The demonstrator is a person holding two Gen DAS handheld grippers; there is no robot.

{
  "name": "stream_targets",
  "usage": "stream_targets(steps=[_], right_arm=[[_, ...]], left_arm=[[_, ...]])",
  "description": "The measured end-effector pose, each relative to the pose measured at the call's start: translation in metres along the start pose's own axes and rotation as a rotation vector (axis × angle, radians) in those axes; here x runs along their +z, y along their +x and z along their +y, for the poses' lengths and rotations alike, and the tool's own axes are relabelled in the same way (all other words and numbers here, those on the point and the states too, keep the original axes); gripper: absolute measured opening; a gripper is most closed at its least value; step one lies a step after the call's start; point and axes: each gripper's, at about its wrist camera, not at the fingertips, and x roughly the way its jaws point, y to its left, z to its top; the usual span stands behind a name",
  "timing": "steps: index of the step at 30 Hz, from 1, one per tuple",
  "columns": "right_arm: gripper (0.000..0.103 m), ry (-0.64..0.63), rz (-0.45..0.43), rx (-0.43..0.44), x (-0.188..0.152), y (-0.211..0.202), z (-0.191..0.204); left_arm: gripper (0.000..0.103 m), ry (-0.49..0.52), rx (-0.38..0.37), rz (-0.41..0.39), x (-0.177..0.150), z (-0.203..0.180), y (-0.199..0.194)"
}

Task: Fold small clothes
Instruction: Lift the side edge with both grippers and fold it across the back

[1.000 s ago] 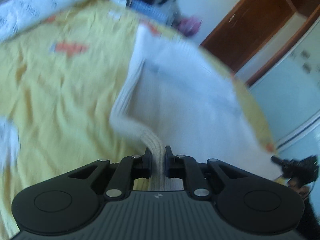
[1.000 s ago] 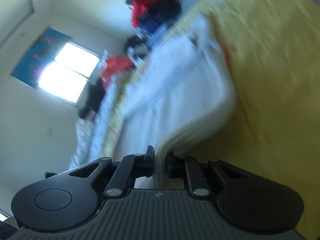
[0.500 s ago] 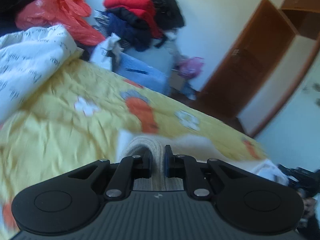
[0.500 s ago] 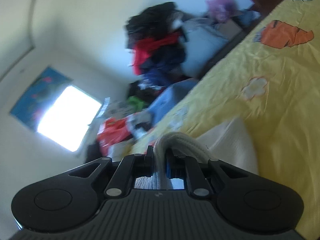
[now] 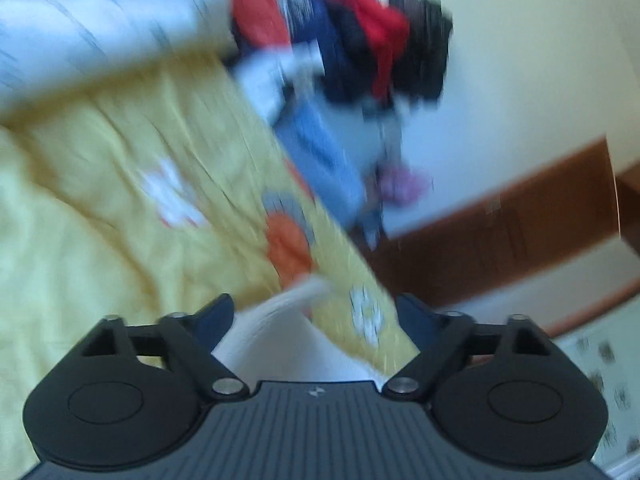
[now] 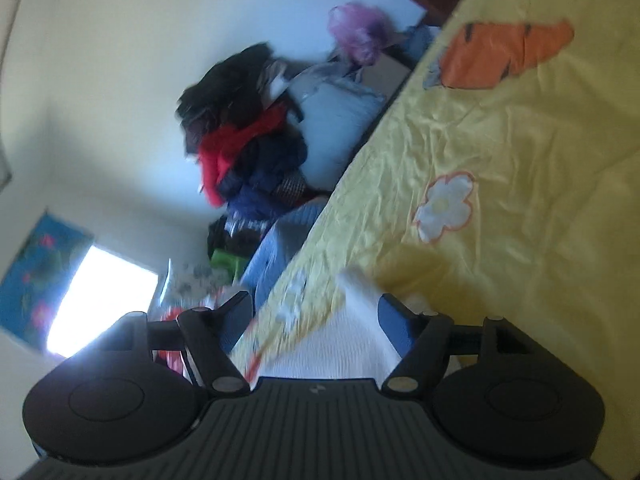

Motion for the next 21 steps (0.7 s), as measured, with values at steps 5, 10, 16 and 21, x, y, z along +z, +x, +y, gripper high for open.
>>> stream_targets(steps=[5, 10, 16, 21], right_arm=[[0.076, -0.116, 0.017, 0.055, -0.048, -0.085, 0.002], [0.074, -0.125, 0.045, -0.021, -0.103, -0.139, -0.015], [0.074, -0.074, 0.072, -0.072, -0.130, -0.113, -0.023], [0.077, -0.024, -0.007, -0.121, -0.128, -0.066, -0.013]], left_arm=[[0.090, 0.079, 0.069, -0.094, -0.075, 0.016, -0.084], [0.090, 0.058, 0.058, -0.032, -0.159, 0.045, -0.106], [0.090, 0.044, 0.067, -0.032, -0.186, 0.050, -0.071], [0.099, 0.013, 0.098, -0.118, -0.177, 0.038, -0.044]])
